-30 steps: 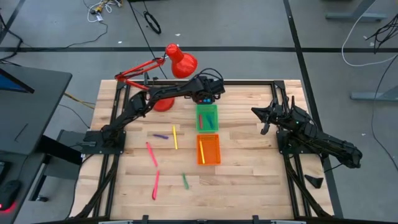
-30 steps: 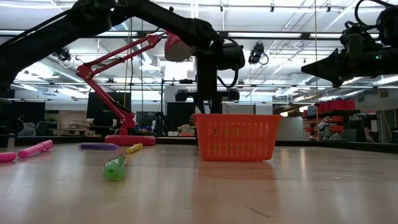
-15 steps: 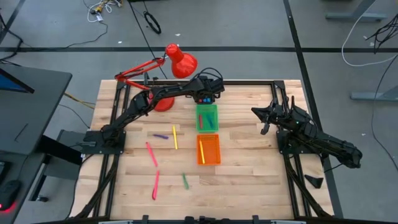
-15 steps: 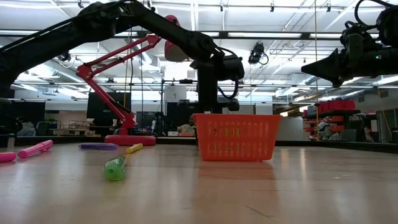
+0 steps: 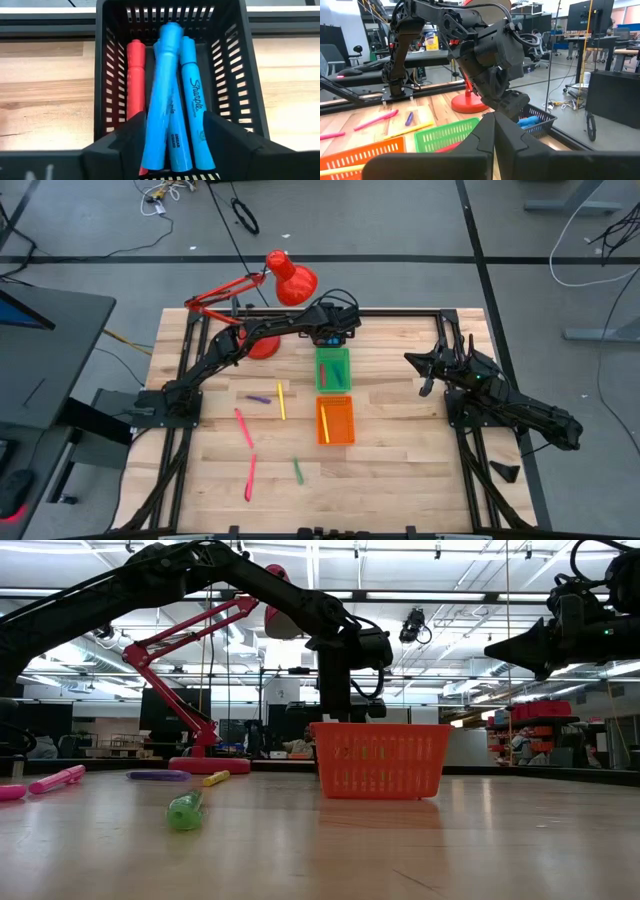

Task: Pick & Place Markers
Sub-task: Put the purple marker into the green bin

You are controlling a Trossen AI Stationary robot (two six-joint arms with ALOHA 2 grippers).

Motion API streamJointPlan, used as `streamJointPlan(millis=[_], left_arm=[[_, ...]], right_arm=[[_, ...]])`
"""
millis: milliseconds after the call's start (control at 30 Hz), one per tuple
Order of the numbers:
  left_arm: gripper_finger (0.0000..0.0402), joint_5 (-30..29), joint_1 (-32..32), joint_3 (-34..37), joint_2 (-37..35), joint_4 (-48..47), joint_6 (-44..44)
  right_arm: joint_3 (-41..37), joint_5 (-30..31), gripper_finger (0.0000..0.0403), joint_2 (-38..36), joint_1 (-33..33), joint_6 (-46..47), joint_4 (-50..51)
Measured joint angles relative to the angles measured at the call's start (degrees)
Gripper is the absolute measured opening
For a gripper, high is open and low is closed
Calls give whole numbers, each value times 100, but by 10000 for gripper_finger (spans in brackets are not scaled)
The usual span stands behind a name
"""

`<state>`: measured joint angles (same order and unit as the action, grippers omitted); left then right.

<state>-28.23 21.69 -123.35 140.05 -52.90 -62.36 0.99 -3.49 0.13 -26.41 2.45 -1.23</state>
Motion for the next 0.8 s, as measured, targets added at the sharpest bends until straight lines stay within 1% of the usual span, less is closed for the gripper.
streamJointPlan(millis=[200, 367, 500, 667, 800], left_arm=[[223, -2, 0, 0, 0, 3, -1], [223, 4, -17, 0, 0, 29, 6], [223, 153, -57, 0, 0, 31, 168], [223, 310, -136, 0, -13, 24, 1120], [223, 376, -150, 0, -183, 35, 1722]], right_arm=[[0, 0, 10, 0, -1, 0, 0], [0, 0, 10, -1, -2, -1, 0], [0, 0, 10, 0, 0, 1, 0], [0, 0, 10, -1, 0, 1, 0], [0, 0, 10, -1, -2, -1, 0]])
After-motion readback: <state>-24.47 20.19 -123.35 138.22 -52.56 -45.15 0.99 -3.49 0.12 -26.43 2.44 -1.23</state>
